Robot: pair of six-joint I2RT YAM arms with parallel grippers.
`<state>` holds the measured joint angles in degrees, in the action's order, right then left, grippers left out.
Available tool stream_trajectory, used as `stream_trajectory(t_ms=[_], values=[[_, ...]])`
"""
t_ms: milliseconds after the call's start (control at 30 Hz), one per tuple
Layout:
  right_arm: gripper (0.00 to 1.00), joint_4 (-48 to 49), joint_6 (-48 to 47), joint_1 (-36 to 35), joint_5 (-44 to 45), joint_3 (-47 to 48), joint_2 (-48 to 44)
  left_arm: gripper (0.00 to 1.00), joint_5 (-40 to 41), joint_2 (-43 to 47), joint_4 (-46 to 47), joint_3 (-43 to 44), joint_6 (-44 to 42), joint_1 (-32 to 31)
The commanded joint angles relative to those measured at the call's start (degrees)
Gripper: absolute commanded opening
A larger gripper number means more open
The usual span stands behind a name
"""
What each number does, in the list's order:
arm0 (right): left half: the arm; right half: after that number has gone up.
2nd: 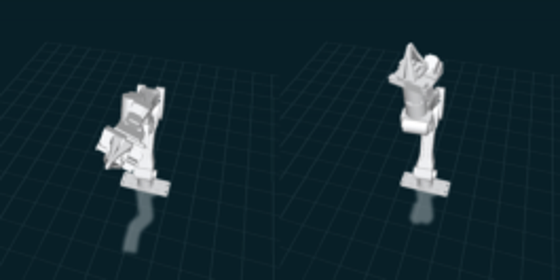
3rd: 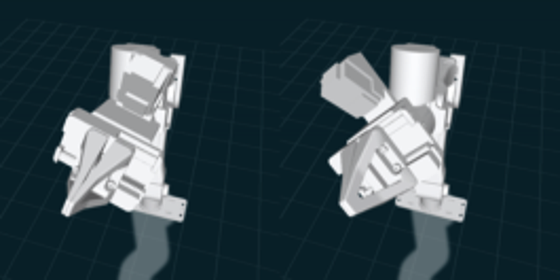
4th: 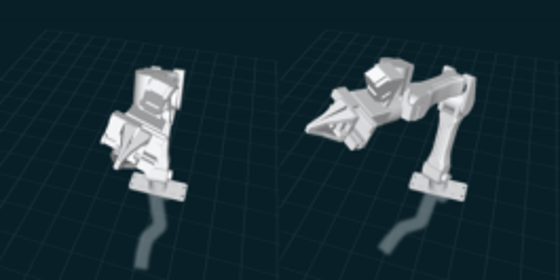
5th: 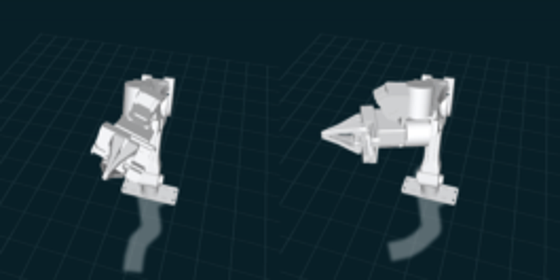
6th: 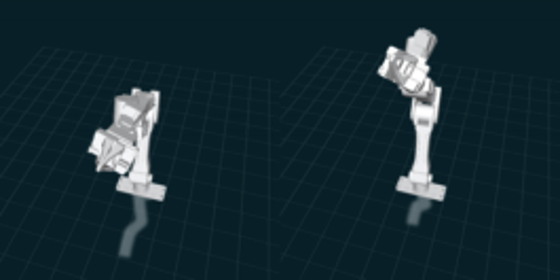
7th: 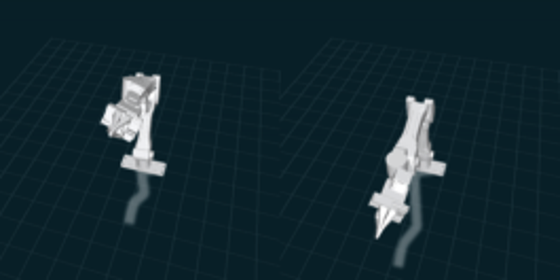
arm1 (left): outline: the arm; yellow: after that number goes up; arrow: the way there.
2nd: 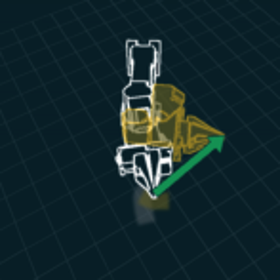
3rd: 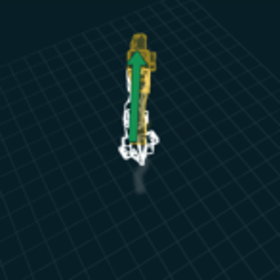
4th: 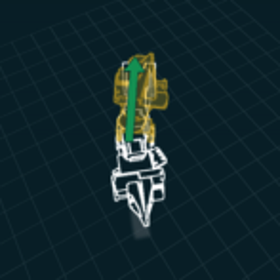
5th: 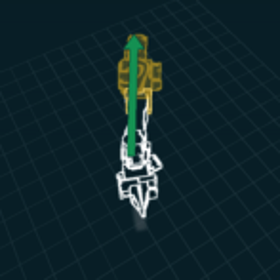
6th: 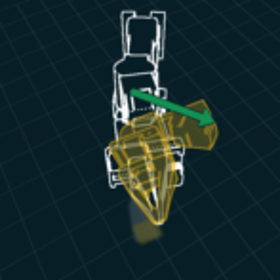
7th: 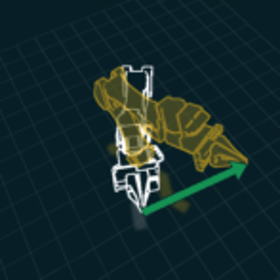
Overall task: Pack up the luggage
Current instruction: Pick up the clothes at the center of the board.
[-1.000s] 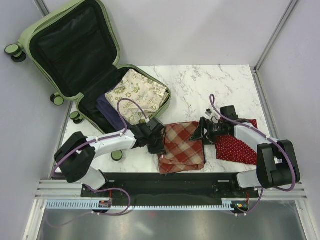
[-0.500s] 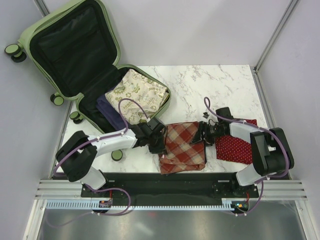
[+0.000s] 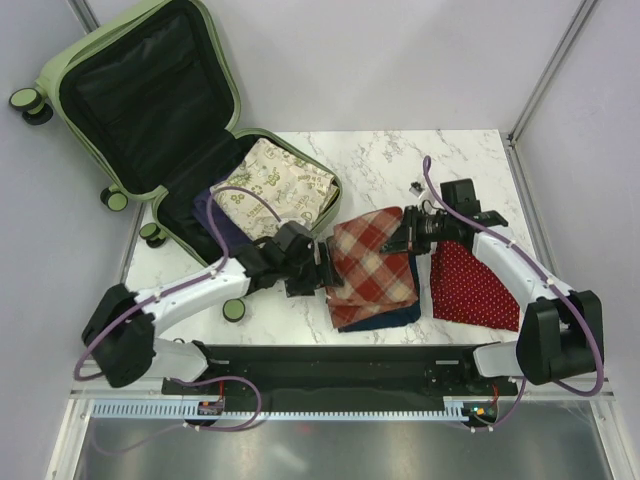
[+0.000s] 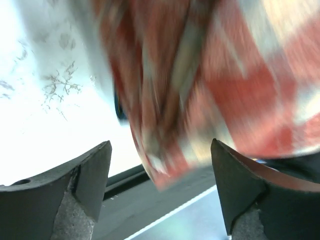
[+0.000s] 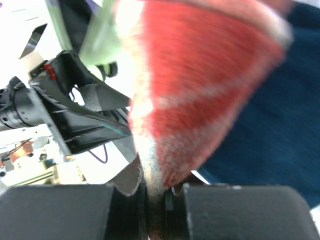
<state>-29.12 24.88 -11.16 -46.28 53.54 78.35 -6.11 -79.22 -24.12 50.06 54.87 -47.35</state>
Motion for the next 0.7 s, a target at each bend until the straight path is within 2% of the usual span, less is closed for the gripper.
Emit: stream_trajectory(t_ms=[0,167,233,367,467,567,667], values=[[0.00,-1.63,0.43,-0.88,0.93,7.35,-2.58,0.88,1.80,8.45,-0.58,-1.37,-0.11,2.78],[0.00,-2.52,1.83,-4.30,1.54,13.86,-1.88,0.96,0.67,20.41,-0.23,-5.40,-4.94,9.80],[0.00,-2.52,2.45,-5.36,1.72,17.03,-0.92,0.97,-3.80,24.00,1.61,-6.90,-7.75,12.97],[0.00,-2.52,3.59,-8.08,1.98,22.56,1.10,0.97,-10.58,28.05,3.73,-9.72,-9.25,21.49],[0.00,-2.52,4.38,-9.66,1.90,27.22,2.86,0.98,-13.13,29.47,3.55,-9.29,-10.05,25.01],[0.00,-1.99,5.00,-12.12,1.55,31.79,4.97,0.98,-13.32,29.65,1.54,-7.45,-10.14,28.00],[0.00,-0.76,5.35,-15.46,0.41,36.27,7.95,0.98,-10.08,29.83,-0.39,-4.64,-11.01,29.94]])
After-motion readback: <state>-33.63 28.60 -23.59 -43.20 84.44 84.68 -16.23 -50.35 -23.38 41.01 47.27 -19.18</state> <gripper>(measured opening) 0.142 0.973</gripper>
